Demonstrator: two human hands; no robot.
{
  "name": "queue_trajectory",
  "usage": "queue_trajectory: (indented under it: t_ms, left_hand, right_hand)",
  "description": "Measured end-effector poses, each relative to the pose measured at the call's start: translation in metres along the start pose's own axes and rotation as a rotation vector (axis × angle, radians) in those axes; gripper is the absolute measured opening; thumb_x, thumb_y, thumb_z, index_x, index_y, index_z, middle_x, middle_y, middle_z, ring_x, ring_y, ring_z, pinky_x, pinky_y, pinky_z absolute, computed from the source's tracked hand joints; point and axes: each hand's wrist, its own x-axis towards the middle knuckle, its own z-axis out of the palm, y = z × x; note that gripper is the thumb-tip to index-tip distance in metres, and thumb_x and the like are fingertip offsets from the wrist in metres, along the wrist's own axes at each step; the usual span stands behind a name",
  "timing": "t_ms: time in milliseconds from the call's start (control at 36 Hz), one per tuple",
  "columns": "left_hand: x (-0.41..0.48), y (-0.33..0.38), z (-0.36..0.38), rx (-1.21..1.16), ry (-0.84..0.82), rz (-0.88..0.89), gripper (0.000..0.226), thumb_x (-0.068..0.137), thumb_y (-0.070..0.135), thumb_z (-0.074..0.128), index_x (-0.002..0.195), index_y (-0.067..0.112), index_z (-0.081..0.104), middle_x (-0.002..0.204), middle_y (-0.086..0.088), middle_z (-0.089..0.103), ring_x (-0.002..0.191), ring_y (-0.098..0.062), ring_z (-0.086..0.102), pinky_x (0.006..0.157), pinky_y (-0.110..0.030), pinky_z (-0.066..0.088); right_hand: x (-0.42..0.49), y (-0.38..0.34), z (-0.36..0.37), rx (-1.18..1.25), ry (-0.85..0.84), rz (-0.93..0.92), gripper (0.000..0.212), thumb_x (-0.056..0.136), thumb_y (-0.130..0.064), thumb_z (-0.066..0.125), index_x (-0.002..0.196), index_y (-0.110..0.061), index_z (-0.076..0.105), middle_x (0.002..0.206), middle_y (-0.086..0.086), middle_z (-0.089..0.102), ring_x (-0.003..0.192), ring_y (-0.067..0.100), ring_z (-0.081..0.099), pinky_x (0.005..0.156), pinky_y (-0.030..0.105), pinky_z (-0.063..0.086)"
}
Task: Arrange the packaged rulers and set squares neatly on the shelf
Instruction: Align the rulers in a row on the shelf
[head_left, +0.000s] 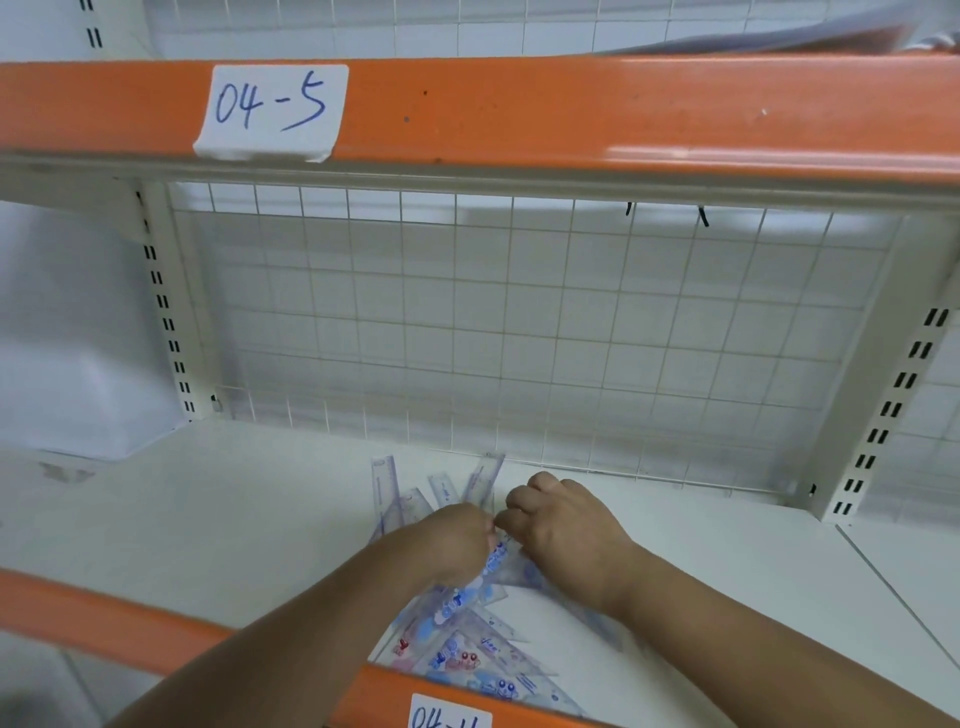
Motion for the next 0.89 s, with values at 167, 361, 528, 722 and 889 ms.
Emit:
queue_trajectory:
  t_ms: [167, 361, 528, 722, 889]
  left_hand:
    - [-0.005, -0.001, 0.003, 0.05, 0.043, 0.074, 0.029, 0.097, 0.036, 0.053, 0.109, 0.01, 0.058, 0.104, -0.007, 0.061, 0.087, -0.018, 0.053, 0.072, -0.026, 0.042]
    - [0.001, -0.01, 0.003, 0.324, 0.262, 0.077, 0.033, 0.083, 0.031, 0.069, 0.112, 0.017, 0.067, 0.109, -0.001, 0.067, 0.099, -0.02, 0.063, 0.076, -0.026, 0.044]
    - [-0.005, -0.006, 0.002, 0.356, 0.316, 0.126, 0.011, 0.085, 0.029, 0.066, 0.095, 0.027, 0.064, 0.096, 0.004, 0.064, 0.089, -0.017, 0.058, 0.078, -0.028, 0.039]
    - [-0.003, -0.007, 0.011, 0.346, 0.271, 0.204, 0.053, 0.079, 0.049, 0.07, 0.125, 0.025, 0.056, 0.123, 0.001, 0.061, 0.115, -0.023, 0.053, 0.09, -0.033, 0.041]
    - [0.0, 0.001, 0.02, 0.321, 0.24, 0.251, 0.055, 0.081, 0.047, 0.069, 0.126, 0.021, 0.05, 0.128, -0.002, 0.053, 0.118, -0.023, 0.051, 0.087, -0.034, 0.044]
  right_hand:
    - [-0.004, 0.012, 0.005, -0.065, -0.131, 0.014, 0.016, 0.056, -0.042, 0.065, 0.063, -0.028, 0.067, 0.06, -0.01, 0.053, 0.058, 0.015, 0.054, 0.045, 0.021, 0.031]
    - [-0.018, 0.023, 0.001, 0.073, -0.253, 0.244, 0.031, 0.089, -0.024, 0.054, 0.119, -0.019, 0.06, 0.111, 0.002, 0.057, 0.106, 0.024, 0.045, 0.087, 0.034, 0.041]
    - [-0.026, 0.016, -0.002, 0.05, -0.231, 0.232, 0.037, 0.091, -0.038, 0.05, 0.122, -0.019, 0.058, 0.112, 0.004, 0.058, 0.105, 0.025, 0.047, 0.084, 0.032, 0.036]
    - [-0.046, 0.011, -0.01, -0.03, -0.22, 0.295, 0.044, 0.092, -0.041, 0.035, 0.121, -0.018, 0.059, 0.112, 0.005, 0.057, 0.107, 0.028, 0.047, 0.079, 0.033, 0.031]
    - [-0.082, 0.012, -0.016, -0.086, -0.314, 0.516, 0.034, 0.089, -0.025, 0.052, 0.123, -0.021, 0.054, 0.119, 0.001, 0.051, 0.111, 0.025, 0.045, 0.083, 0.031, 0.033]
